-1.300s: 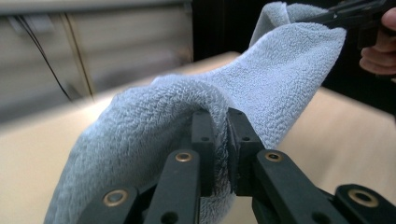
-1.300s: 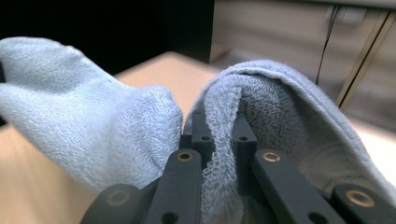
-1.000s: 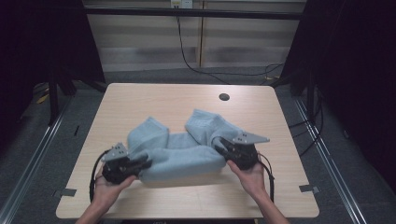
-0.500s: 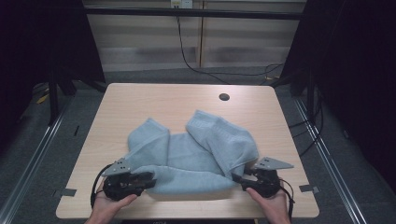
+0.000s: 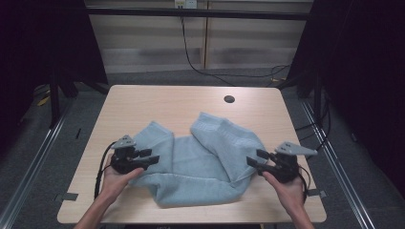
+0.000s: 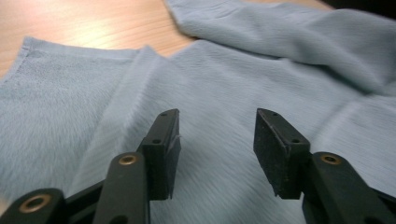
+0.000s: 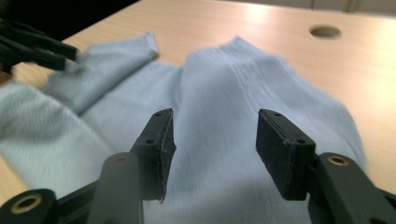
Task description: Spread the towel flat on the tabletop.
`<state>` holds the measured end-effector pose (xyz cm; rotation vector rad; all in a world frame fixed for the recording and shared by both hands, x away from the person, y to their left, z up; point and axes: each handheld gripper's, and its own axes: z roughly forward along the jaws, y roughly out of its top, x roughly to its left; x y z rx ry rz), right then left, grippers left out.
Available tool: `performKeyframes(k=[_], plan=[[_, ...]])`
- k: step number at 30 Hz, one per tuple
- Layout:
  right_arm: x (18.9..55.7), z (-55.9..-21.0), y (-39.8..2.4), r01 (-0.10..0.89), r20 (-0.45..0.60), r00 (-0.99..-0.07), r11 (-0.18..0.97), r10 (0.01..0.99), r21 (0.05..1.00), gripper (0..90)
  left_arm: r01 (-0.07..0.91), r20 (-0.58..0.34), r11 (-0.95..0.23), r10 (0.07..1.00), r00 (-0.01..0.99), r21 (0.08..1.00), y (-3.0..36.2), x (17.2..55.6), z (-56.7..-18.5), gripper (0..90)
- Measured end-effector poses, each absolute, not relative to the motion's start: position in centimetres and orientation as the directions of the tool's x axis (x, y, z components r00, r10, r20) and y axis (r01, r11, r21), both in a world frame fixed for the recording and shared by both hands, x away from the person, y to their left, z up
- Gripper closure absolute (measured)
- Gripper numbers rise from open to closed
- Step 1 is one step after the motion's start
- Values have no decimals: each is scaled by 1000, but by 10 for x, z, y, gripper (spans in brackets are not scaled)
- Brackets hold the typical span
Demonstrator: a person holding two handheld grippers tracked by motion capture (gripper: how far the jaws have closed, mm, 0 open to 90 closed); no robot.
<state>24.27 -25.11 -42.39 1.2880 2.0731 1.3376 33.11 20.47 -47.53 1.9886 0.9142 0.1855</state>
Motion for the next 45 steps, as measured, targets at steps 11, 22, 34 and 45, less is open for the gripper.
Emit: performKeyframes(k=[11,22,34,45], plan=[[354,-448,-179,561,167,-645,314,746,766,379,469,-47,-516,635,771,717,186,331,-498,600],[381,-473,-180,624,125,-538,293,834,725,844,493,-56,-490,666,744,719,207,319,-497,744],[377,-467,-210,618,167,-504,219,847,755,501,554,-146,-429,682,717,714,242,279,-495,739],[296,-456,-261,612,65,-474,276,878,741,454,524,-194,-351,658,728,776,247,278,-472,692]])
